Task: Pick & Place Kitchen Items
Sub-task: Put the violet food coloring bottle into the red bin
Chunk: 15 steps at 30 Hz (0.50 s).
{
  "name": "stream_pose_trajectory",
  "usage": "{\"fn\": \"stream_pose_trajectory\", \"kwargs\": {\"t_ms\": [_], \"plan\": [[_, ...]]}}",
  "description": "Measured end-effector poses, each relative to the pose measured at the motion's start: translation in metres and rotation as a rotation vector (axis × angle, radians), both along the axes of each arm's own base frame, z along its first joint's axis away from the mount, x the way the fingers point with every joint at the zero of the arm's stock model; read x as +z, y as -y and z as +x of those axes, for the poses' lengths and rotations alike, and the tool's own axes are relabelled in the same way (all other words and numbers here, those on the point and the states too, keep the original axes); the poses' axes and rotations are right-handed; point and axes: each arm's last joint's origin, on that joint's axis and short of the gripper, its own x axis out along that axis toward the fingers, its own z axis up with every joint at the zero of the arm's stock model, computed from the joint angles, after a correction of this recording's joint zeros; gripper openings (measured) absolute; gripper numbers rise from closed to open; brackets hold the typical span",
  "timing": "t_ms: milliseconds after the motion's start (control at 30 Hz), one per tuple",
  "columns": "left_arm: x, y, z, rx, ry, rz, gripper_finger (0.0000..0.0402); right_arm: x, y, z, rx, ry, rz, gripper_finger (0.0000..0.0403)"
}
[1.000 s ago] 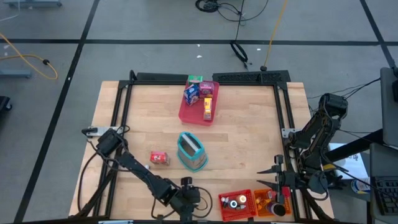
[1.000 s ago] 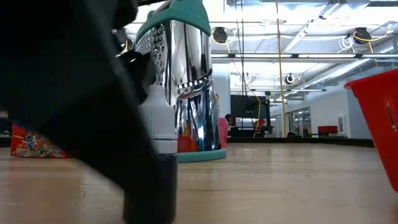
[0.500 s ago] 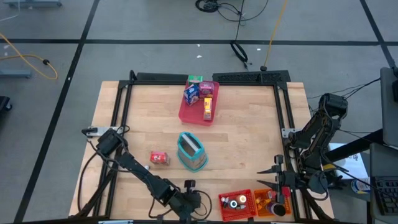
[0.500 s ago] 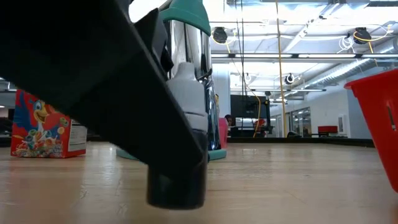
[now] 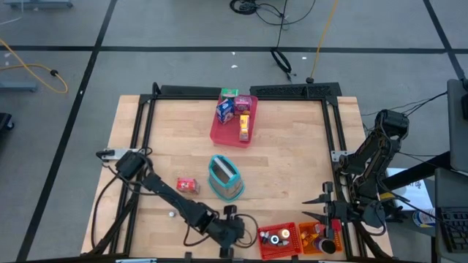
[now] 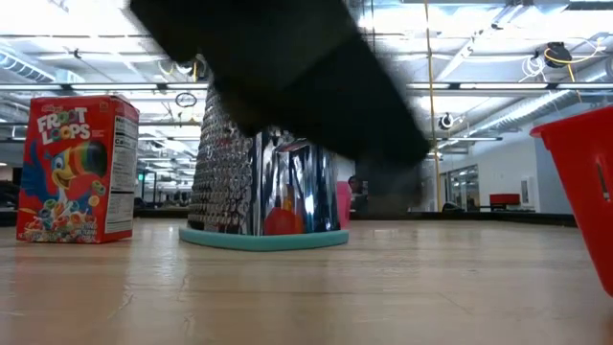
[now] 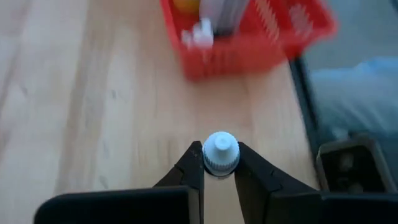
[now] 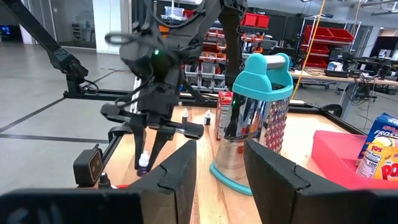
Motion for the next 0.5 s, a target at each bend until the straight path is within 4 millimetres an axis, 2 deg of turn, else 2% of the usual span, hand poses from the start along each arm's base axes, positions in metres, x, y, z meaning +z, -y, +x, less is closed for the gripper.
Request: {"fn": "stream_pose_trajectory", "kwargs": {"t_ms": [233, 500], "plan": [[0.028, -0.007, 0.019, -0.011, 0.036, 0.000, 0.0064, 0.000, 0.000, 0.000, 0.000, 0.000, -0.001, 0.0125], [0.065, -0.003, 0.036, -0.058, 0.189, -0.013, 0.0047, 0.000, 0.000, 0.000, 0.000, 0.000, -0.001, 0.0125]]}}
